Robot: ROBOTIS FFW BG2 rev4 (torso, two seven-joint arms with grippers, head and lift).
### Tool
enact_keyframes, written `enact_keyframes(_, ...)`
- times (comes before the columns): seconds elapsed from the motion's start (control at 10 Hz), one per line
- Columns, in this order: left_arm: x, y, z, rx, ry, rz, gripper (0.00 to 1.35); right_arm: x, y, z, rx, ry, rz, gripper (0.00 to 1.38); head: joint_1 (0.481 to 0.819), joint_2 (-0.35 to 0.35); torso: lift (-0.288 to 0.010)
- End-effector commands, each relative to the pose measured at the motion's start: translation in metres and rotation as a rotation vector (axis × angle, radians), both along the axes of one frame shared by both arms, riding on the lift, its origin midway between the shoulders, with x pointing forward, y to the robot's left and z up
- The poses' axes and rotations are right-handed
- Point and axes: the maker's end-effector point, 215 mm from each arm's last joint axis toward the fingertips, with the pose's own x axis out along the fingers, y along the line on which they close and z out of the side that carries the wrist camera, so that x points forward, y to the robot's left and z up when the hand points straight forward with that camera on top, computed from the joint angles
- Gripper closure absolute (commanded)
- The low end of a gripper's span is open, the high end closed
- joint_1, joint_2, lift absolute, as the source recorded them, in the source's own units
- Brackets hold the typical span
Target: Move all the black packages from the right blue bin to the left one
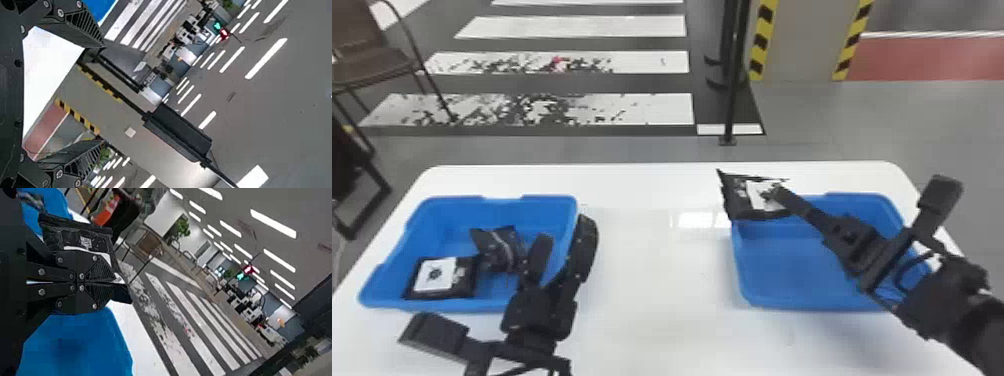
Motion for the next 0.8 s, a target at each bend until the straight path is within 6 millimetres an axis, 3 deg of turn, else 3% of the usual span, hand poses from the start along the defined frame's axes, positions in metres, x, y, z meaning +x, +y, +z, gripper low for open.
enact_keyframes(0.0,-0.002,-0.031,0.012,-0.05,-0.011,-0.067,0.18,-0.009,0.046,0.021,0.101,-0.009,0.104,1.13,0.695,0.029,-0.154)
enact_keyframes(0.3,-0.007,-0.071,0.025,-0.057,-0.039,-0.144,0.18,-0.036,0.121,0.021,0.175,0.028,0.271,1.13,0.695,0.064,-0.154)
enact_keyframes(0.5,-0.008,-0.076,0.027,-0.045,-0.047,-0.154,0.18,-0.052,0.157,0.015,0.202,0.06,0.349,1.13,0.695,0.099,-0.154)
enact_keyframes(0.7,-0.008,-0.074,0.027,-0.03,-0.05,-0.148,0.19,-0.067,0.178,0.016,0.23,0.078,0.399,1.13,0.695,0.133,-0.154)
